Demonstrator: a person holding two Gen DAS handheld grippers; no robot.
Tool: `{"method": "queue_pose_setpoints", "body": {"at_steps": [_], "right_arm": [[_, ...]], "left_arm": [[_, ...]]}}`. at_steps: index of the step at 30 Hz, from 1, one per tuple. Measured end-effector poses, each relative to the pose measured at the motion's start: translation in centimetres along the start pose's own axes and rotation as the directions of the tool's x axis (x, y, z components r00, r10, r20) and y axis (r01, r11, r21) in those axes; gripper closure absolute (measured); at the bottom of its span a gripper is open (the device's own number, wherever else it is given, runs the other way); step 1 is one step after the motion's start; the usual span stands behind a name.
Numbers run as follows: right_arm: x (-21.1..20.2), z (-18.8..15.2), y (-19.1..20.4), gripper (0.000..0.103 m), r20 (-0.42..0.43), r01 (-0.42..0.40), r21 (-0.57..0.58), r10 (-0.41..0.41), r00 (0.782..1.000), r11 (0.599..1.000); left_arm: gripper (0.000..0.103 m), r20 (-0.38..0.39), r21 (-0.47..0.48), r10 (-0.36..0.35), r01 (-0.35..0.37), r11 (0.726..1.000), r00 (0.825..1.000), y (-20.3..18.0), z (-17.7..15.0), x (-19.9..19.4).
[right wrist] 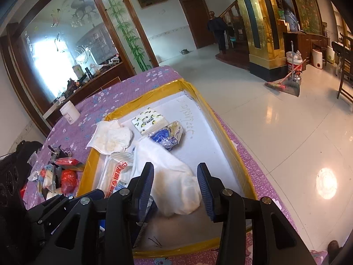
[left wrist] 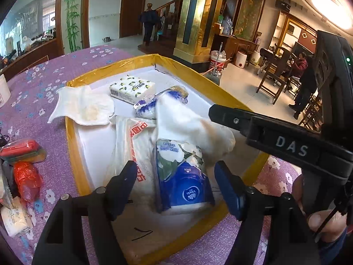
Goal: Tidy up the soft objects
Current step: 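Lower the Vinda pack and white cloth into the tray and open both grippers, then grasp the striped sponge pack with the left gripper while the right gripper grasps the white Face tissue pack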
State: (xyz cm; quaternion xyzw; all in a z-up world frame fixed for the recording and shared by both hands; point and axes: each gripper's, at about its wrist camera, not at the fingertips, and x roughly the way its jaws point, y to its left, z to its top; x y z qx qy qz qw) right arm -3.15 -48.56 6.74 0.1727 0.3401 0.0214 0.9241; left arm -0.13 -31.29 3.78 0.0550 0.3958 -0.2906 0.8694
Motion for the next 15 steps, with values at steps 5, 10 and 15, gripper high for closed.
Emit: {"method": "queue_pose_setpoints", "body": {"at_steps": [5,10,15], "right_arm": [[-1.1,-0.2,-0.1,0.051,0.023,-0.017,0.021,0.017,1.0,1.0],[-2.1,-0.3,-0.1,0.046,0.038,-0.029,0.031,0.028,0.999,0.999],[-3.1,-0.2,0.6,0.045,0.051,-0.028,0.019,0.027,0.998,0.999]], "left_arm": [[0.031,0.022,-0.003,0.003,-0.003,1.0,1.0,-0.1,0.1,-0.5],[0.03,0.063,0.008,0.025,-0.025,1.0,0.998,-0.4,0.0,-1.5],[0.029,0.062,-0.015,0.015,-0.014,1.0,0.998,0.1,-0.1,-2.9]]}}
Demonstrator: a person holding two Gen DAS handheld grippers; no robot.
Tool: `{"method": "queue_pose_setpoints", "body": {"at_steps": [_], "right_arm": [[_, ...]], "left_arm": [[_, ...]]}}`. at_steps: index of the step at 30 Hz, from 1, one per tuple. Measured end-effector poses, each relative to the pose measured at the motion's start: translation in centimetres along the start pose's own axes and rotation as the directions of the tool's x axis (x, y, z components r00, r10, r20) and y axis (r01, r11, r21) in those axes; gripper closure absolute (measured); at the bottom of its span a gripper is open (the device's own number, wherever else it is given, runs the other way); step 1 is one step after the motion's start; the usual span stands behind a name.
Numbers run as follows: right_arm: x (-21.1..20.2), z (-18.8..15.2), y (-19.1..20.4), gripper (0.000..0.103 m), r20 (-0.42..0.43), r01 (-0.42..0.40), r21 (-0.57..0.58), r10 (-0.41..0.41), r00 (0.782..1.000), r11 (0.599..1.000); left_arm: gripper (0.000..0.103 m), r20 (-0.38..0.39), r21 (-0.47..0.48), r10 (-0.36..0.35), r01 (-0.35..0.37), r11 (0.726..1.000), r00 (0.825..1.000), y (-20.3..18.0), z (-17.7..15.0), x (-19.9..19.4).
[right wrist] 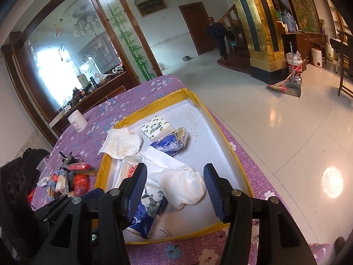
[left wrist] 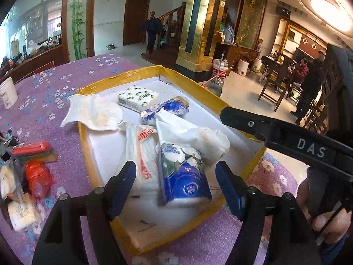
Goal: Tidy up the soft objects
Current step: 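Grasp the striped sponge pack with the left gripper while the right gripper grasps the white Face tissue pack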
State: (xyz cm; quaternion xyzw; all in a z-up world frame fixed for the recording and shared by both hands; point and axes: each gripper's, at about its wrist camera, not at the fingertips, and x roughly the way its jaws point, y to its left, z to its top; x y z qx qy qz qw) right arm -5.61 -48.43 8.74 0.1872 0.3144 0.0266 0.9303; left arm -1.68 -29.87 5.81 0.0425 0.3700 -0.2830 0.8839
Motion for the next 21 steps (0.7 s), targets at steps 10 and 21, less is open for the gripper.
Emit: {"method": "queue_pose_setpoints", "body": {"at_steps": [10,21], "right_arm": [[-0.4,-0.6,5.8,0.041,-0.006,-0.065,-0.1,0.064,0.998,0.993],[3.0,-5.2,15.9,0.041,-0.116,-0.17,-0.319,0.139,0.983,0.932]], "left_arm": [[0.025,0.073,-0.003,0.025,-0.025,1.0,0.997,2.1,-2.1,-6.9],[0.025,0.122,-0.217,0.136,-0.108,0.97,0.983,11.8,-7.8,-14.1]]}}
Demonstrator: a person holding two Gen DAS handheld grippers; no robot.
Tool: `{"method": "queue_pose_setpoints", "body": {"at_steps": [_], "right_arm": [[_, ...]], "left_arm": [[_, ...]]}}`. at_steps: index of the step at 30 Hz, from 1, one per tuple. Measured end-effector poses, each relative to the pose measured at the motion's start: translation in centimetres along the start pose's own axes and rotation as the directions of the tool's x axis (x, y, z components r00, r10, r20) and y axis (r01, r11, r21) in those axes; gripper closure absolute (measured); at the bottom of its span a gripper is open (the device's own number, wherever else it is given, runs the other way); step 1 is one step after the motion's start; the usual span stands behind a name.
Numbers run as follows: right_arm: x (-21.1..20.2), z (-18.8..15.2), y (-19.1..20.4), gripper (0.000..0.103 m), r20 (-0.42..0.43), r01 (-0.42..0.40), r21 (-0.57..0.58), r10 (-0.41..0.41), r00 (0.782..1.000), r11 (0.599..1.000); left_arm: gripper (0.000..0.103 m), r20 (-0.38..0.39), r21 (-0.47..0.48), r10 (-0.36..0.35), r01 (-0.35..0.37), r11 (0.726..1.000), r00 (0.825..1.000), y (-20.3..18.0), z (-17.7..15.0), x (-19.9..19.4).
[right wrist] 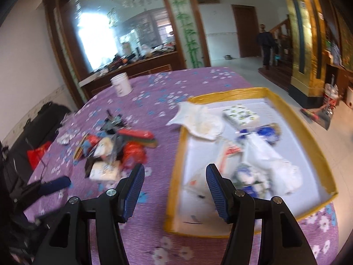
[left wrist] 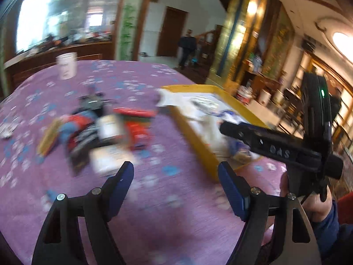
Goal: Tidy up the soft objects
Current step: 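Grasp the striped sponge pack with the left gripper while the right gripper grasps the white Face tissue pack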
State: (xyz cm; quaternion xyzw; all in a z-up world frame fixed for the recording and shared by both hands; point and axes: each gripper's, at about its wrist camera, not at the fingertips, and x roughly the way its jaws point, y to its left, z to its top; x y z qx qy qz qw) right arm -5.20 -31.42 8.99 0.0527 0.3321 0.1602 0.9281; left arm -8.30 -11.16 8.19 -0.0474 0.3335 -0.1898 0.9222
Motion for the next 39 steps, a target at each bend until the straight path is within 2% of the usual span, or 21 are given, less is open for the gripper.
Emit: {"method": "queue_pose_setpoints", "body": {"at_steps": [3,7,10,12,15,17,20,22,24,25,27,29,31,32,33,34,36,38,39], "right_arm": [[1.3,-0.8,2.8,0.041,-0.018,-0.055,-0.064,0.054,0.998,0.996],[3.4,-2.2,6.7,0.041,-0.049,-0.144,-0.186,0.138,0.989,0.972],[4.8,-3.0,7.7,0.04,-0.065,-0.184,-0.222,0.174,0.983,0.957],[5.2,-3.0,7.2,0.04,-0.092,-0.235,-0.198,0.221,0.971,0.952],[5.2,-3.0,5.9,0.036,-0.08,-0.262,-0.139,0.253,0.964,0.955],[5.4,-2.9,5.6,0.036,-0.088,-0.268,-0.123,0.259,0.962,0.955],[5.3,-3.0,5.7,0.036,-0.086,-0.274,-0.133,0.264,0.961,0.953],[5.1,-3.0,5.8,0.036,-0.079,-0.282,-0.143,0.273,0.959,0.949],[4.9,-3.0,5.8,0.034,-0.073,-0.281,-0.144,0.273,0.959,0.949],[4.9,-3.0,5.7,0.033,-0.071,-0.281,-0.143,0.273,0.959,0.949],[4.7,-2.9,5.6,0.032,-0.069,-0.282,-0.139,0.274,0.959,0.949],[4.6,-2.9,5.4,0.032,-0.064,-0.28,-0.132,0.273,0.96,0.951],[4.7,-2.8,5.3,0.032,-0.065,-0.285,-0.127,0.279,0.958,0.95],[4.7,-2.8,5.3,0.032,-0.064,-0.284,-0.125,0.278,0.959,0.951],[4.7,-2.8,5.3,0.032,-0.063,-0.283,-0.124,0.277,0.959,0.951],[4.7,-2.8,5.3,0.032,-0.064,-0.283,-0.126,0.277,0.959,0.951],[4.6,-2.8,5.3,0.032,-0.061,-0.279,-0.128,0.273,0.96,0.952],[4.6,-2.8,5.3,0.032,-0.057,-0.278,-0.126,0.273,0.96,0.952],[4.6,-2.8,5.2,0.032,-0.056,-0.278,-0.124,0.273,0.96,0.952]], "left_arm": [[0.025,0.033,-0.06,0.071,-0.069,0.996,0.997,3.5,-0.4,-2.0],[0.025,0.051,-0.14,0.203,-0.194,0.971,0.978,8.7,-0.2,-4.0],[0.014,0.029,-0.201,0.246,-0.236,0.951,0.969,12.2,1.1,-4.0],[0.012,0.011,-0.237,0.258,-0.248,0.939,0.966,14.2,2.4,-3.5],[0.012,-0.045,-0.241,0.205,-0.21,0.948,0.978,16.7,4.6,-1.3],[0.012,-0.074,-0.27,0.232,-0.244,0.932,0.97,18.7,6.1,1.2],[0.012,-0.13,-0.292,0.195,-0.226,0.929,0.972,20.8,7.1,4.5],[0.012,-0.172,-0.34,0.121,-0.174,0.924,0.978,22.7,7.2,6.8],[0.012,-0.185,-0.421,0.079,-0.152,0.894,0.979,24.1,6.7,7.9],[0.012,-0.189,-0.452,0.03,-0.114,0.885,0.982,24.7,6.4,8.4],[0.012,-0.216,-0.461,-0.026,-0.078,0.884,0.976,24.7,5.9,8.8],[0.012,-0.224,-0.44,-0.072,-0.035,0.897,0.972,23.7,5.3,8.2],[0.012,-0.251,-0.427,-0.163,0.042,0.903,0.954,22.0,4.4,7.7],[0.012,-0.259,-0.406,-0.185,0.067,0.911,0.948,20.9,3.8,7.2],[0.012,-0.265,-0.384,-0.183,0.07,0.921,0.947,20.1,3.5,6.9],[0.012,-0.267,-0.331,-0.143,0.048,0.942,0.953,18.8,3.2,6.4],[0.012,-0.257,-0.263,-0.056,-0.014,0.965,0.965,17.5,3.1,5.9],[0.012,-0.252,-0.23,0.012,-0.072,0.97,0.968,17.1,3.3,6.1],[0.012,-0.253,-0.24,0.046,-0.108,0.965,0.966,17.3,3.4,6.5]]}}
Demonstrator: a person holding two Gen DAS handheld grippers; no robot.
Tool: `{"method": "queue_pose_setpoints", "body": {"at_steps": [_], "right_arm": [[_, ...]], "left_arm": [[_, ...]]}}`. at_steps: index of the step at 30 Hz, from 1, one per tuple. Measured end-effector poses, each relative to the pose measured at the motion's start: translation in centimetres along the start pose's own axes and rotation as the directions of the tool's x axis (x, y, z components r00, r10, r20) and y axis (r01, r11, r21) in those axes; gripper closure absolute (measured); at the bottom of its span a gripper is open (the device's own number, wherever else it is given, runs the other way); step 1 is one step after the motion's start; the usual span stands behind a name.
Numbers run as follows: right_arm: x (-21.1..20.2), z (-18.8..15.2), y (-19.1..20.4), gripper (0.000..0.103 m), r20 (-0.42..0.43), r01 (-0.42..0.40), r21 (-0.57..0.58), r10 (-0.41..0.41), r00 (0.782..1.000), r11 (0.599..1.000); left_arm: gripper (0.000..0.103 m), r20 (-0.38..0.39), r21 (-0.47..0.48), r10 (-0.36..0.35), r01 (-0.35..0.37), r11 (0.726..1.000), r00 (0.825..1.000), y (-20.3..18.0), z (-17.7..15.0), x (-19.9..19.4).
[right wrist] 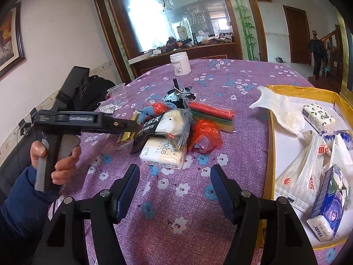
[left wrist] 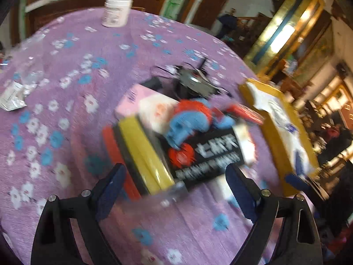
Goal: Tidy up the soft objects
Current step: 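Grasp the striped sponge pack with the left gripper while the right gripper grasps the white Face tissue pack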
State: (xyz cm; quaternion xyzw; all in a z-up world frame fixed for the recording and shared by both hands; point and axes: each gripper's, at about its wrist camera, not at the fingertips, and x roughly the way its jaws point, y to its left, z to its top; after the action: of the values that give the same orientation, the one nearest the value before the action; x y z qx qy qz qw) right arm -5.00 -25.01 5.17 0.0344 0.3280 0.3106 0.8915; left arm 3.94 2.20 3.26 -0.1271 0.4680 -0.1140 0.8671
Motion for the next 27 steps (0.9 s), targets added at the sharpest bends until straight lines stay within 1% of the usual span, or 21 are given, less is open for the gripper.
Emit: {"method": "queue_pose_setpoints", "body": {"at_steps": [2,4,5,7,8,11,13,14,15,17,19,20,21,22,24,27], "right_arm": [[-0.1,0.0,-0.1,0.032,0.002,0.001,0.005,-0.001,1.0,1.0],[-0.1,-0.1,-0.1,0.032,0.002,-0.001,0.006,0.001,1.0,1.0],[-0.2,-0.1,-0.1,0.032,0.003,-0.001,0.007,0.001,1.0,1.0],[0.0,0.0,-0.1,0.032,-0.001,0.0,0.005,0.0,1.0,1.0],[0.1,0.0,0.0,0.032,-0.005,0.001,0.005,-0.001,1.0,1.0],[0.2,0.0,0.0,0.032,-0.01,0.01,0.008,-0.01,1.0,1.0],[0.4,0.0,-0.1,0.032,-0.015,0.01,0.01,-0.01,1.0,1.0],[0.5,0.0,-0.1,0.032,-0.018,0.01,0.011,-0.01,1.0,1.0],[0.6,0.0,-0.1,0.032,-0.022,0.011,0.013,-0.011,1.0,1.0],[0.7,0.0,-0.1,0.032,-0.028,0.012,0.015,-0.011,1.0,1.0],[0.8,0.1,-0.1,0.032,-0.029,0.016,0.016,-0.015,0.999,1.0],[0.7,0.0,-0.1,0.032,-0.028,0.017,0.015,-0.016,0.999,1.0],[0.6,0.0,-0.1,0.032,-0.029,0.02,0.016,-0.019,0.999,1.0],[0.8,0.0,-0.1,0.032,-0.036,0.027,0.017,-0.026,0.999,0.999],[1.1,0.0,0.1,0.032,-0.057,0.036,0.011,-0.035,0.998,0.999],[2.3,0.6,1.0,0.032,-0.106,0.013,-0.01,-0.014,0.994,1.0]], "left_arm": [[0.012,0.001,-0.018,0.038,-0.038,0.999,0.999,0.1,0.5,0.6],[0.012,0.025,-0.012,0.076,-0.076,0.997,0.997,0.1,0.7,0.8],[0.015,0.028,-0.013,0.086,-0.086,0.996,0.996,0.2,0.5,0.7],[0.033,0.036,-0.029,0.123,-0.122,0.992,0.992,0.7,0.2,0.7],[0.051,0.032,-0.034,0.133,-0.131,0.991,0.991,1.5,0.3,0.7],[0.051,0.029,-0.075,0.089,-0.086,0.993,0.996,2.7,0.3,0.4],[0.046,0.028,-0.116,0.08,-0.076,0.99,0.996,3.5,0.2,0.3],[0.037,0.021,-0.129,0.083,-0.08,0.988,0.996,3.9,0.4,0.7],[0.034,0.015,-0.149,0.089,-0.086,0.985,0.996,4.4,0.3,0.8],[0.033,0.02,-0.144,0.093,-0.089,0.986,0.995,4.3,0.4,0.9],[0.034,0.023,-0.121,0.122,-0.118,0.986,0.992,3.9,0.6,1.3],[0.039,0.025,-0.097,0.155,-0.152,0.984,0.988,3.5,0.7,1.6],[0.047,0.031,-0.08,0.188,-0.185,0.979,0.982,3.1,0.7,1.8],[0.049,0.035,-0.064,0.203,-0.201,0.978,0.979,2.9,0.7,1.9],[0.053,0.042,-0.065,0.192,-0.189,0.98,0.981,2.9,0.7,1.8],[0.055,0.065,-0.091,0.162,-0.156,0.984,0.985,3.3,0.7,0.9]]}}
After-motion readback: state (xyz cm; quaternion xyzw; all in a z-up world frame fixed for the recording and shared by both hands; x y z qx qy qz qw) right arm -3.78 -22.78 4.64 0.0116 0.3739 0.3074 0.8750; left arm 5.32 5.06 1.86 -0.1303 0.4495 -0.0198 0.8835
